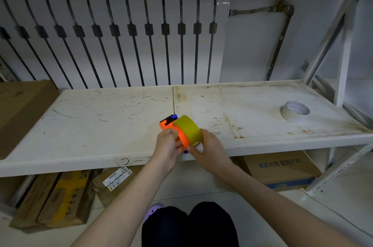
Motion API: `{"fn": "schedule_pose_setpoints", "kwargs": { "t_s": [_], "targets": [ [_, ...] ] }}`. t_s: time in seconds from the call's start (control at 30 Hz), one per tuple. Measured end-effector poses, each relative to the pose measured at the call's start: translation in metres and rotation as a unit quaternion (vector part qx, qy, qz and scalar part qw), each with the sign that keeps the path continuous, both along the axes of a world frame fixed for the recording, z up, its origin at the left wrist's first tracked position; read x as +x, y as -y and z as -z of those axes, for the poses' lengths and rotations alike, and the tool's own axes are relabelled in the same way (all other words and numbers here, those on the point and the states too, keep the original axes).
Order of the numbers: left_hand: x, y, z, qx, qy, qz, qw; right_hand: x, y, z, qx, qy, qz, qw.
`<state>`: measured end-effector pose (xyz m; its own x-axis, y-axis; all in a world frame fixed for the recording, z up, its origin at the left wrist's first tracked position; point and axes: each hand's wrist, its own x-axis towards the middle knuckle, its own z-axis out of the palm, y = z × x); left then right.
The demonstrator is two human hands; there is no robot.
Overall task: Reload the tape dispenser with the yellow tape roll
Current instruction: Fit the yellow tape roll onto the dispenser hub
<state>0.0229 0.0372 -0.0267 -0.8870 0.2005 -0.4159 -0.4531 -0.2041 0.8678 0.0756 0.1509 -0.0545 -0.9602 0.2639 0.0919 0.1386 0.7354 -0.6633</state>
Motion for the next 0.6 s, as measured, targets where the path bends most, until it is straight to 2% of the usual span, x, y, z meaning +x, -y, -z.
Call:
{"fn": "schedule_pose_setpoints", "kwargs": {
  "t_s": [0.1, 0.23, 0.33, 0.4, 0.5, 0.6],
  "targets": [
    [0.002, 0.002, -0.008, 0.033, 0.011, -0.001, 0.999, 0.001, -0.001, 0.001, 0.026, -0.028, 0.016, 0.999],
    [0.004, 0.001, -0.014, 0.063, 0.013, 0.006, 0.998, 0.004, -0.002, -0.001, 0.15, -0.08, -0.003, 0.985],
    [0.006, 0.001, -0.01, 0.066, 0.023, 0.009, 0.997, 0.008, -0.003, 0.002, 0.214, -0.029, -0.032, 0.976],
    [0.007, 0.003, -0.008, 0.055, 0.028, 0.028, 0.998, 0.01, -0.008, 0.003, 0.178, 0.001, -0.074, 0.981],
    [0.003, 0.007, -0.006, -0.037, -0.035, 0.067, 0.996, 0.006, -0.023, 0.003, 0.086, -0.019, -0.122, 0.989],
    [0.002, 0.008, -0.007, -0.123, -0.085, 0.104, 0.983, 0.002, -0.033, -0.007, 0.04, -0.059, -0.084, 0.994]
  ]
}}
